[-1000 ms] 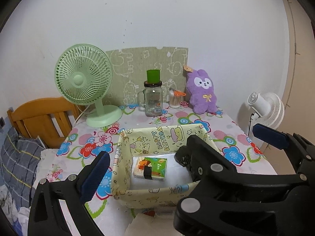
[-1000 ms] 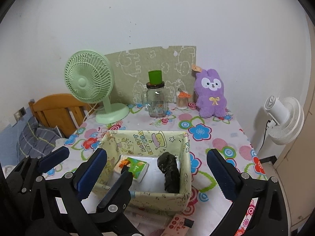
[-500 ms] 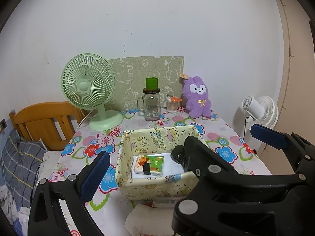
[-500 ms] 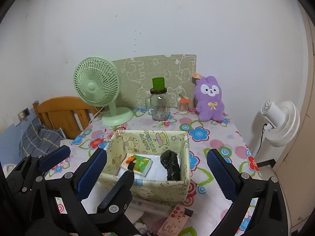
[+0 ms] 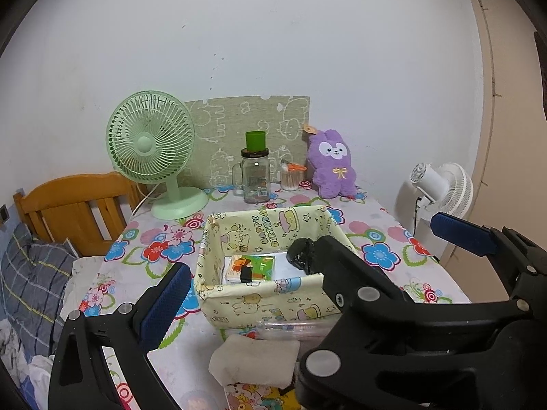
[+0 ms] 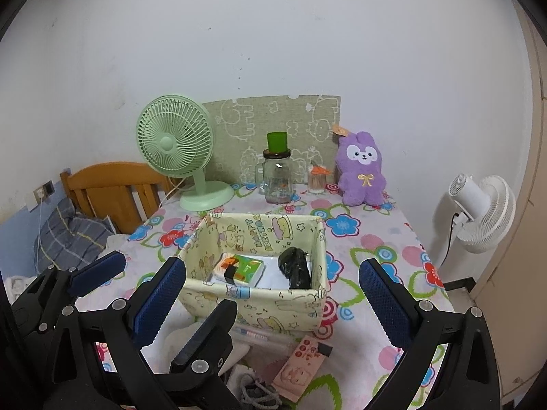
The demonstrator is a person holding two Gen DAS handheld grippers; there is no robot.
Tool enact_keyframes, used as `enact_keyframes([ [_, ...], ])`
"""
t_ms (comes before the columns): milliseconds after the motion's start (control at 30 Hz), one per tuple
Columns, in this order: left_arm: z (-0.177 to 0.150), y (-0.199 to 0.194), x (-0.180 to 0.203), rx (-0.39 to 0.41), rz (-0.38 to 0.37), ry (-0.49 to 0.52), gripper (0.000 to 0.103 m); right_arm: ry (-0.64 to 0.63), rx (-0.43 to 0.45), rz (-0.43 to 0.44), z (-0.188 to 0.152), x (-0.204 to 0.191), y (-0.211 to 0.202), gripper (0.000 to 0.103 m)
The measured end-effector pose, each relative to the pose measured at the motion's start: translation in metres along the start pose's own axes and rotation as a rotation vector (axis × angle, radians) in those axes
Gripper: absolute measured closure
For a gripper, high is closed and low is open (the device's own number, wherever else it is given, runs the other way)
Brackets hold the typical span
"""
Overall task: Organize soft objects
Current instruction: 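Withdraw both grippers from the box back toward the pile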
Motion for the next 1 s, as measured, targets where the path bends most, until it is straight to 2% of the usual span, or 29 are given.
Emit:
enact_keyframes([
  [500,-0.023,-0.012,0.006,0.003,0.002,0.015,0.001,0.017,0.009,-0.001,-0.024,-0.001,-0.013,0.001],
  [1000,-0.059,-0.005,0.009,-0.066,-0.017,0.009,0.001,0.046,-0.029,-0.03,-0.062,0.003,-0.011,0.001],
])
Point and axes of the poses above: each gripper's, at about its wrist camera, not at the fingertips, and y roughly the way its jaws point, x to its right, z to its top, the point moved 8 cm from there along y, roughly the way its jaws point, and after that the axes turned 5 degrees about z, right-handed, at the moved point
